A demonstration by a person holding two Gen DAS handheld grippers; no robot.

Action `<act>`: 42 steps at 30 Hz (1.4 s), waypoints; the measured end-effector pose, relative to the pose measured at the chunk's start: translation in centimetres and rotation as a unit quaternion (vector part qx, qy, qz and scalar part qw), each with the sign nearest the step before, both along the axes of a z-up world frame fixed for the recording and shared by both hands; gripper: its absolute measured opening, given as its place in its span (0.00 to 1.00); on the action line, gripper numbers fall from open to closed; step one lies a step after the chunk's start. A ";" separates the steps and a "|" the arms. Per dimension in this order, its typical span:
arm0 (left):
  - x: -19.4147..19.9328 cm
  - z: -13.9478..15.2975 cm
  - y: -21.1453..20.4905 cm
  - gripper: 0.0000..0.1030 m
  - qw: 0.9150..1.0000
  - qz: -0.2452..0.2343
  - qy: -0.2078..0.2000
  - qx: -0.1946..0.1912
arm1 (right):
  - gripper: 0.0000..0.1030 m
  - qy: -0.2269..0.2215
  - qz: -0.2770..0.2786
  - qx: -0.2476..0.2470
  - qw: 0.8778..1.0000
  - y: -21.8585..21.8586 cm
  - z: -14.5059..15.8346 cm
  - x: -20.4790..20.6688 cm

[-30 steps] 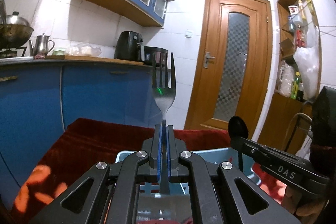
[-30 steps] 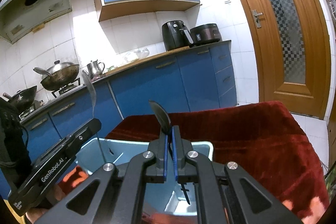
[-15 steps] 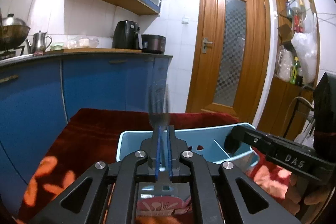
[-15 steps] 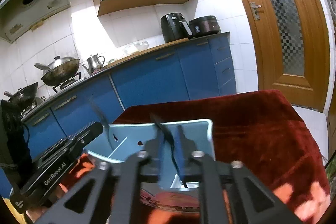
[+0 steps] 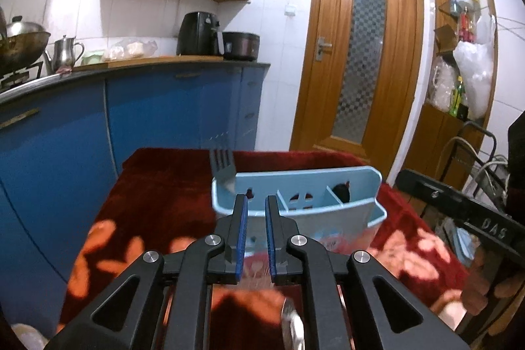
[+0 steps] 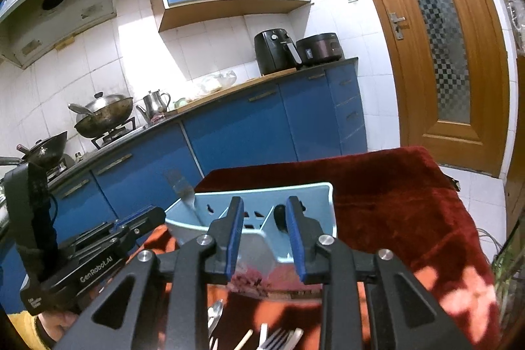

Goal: Organize utensils
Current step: 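Open both tools to drop the fork and spoon into the caddy, then move both open tools back over the remaining utensils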

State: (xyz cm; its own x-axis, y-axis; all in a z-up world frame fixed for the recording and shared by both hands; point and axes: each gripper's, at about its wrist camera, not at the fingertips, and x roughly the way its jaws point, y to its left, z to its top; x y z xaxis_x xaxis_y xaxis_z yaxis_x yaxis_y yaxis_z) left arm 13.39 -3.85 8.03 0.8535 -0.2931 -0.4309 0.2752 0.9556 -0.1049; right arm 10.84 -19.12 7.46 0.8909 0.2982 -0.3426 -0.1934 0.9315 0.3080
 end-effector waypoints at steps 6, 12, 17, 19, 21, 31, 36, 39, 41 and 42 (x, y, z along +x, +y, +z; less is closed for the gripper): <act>-1.7 0.1 1.1 0.10 0.999 0.006 0.041 0.019 | 0.28 0.027 0.001 -0.009 1.000 0.3 0.2 -2.4; -3.1 -0.6 2.0 0.10 0.995 0.005 0.090 0.042 | 0.28 0.069 -0.001 -0.020 0.997 0.5 -0.5 -4.4; -3.5 -2.2 2.7 0.10 0.987 -0.005 0.155 0.045 | 0.28 0.112 0.002 -0.028 0.993 0.6 -1.5 -5.4; -3.7 -2.9 2.9 0.10 0.983 -0.008 0.176 0.048 | 0.28 0.132 0.004 -0.030 0.991 0.5 -2.0 -5.6; -3.7 -3.7 3.0 0.10 0.978 -0.012 0.201 0.052 | 0.28 0.157 0.007 -0.030 0.987 0.5 -2.7 -5.7; -3.6 -6.9 2.5 0.10 0.956 -0.030 0.282 0.068 | 0.28 0.262 0.032 -0.029 0.964 0.5 -6.3 -5.6; -3.2 -8.3 2.3 0.10 0.947 -0.030 0.315 0.061 | 0.28 0.290 0.047 -0.037 0.955 1.0 -7.2 -5.9; -3.1 -8.4 2.0 0.10 0.946 -0.031 0.316 0.067 | 0.28 0.294 0.051 -0.044 0.953 1.3 -7.2 -5.9; -3.0 -8.5 1.9 0.10 0.944 -0.033 0.322 0.065 | 0.28 0.296 0.053 -0.046 0.953 1.5 -7.2 -5.9; -3.0 -8.4 1.9 0.10 0.943 -0.034 0.325 0.063 | 0.28 0.297 0.054 -0.047 0.952 1.6 -7.2 -5.9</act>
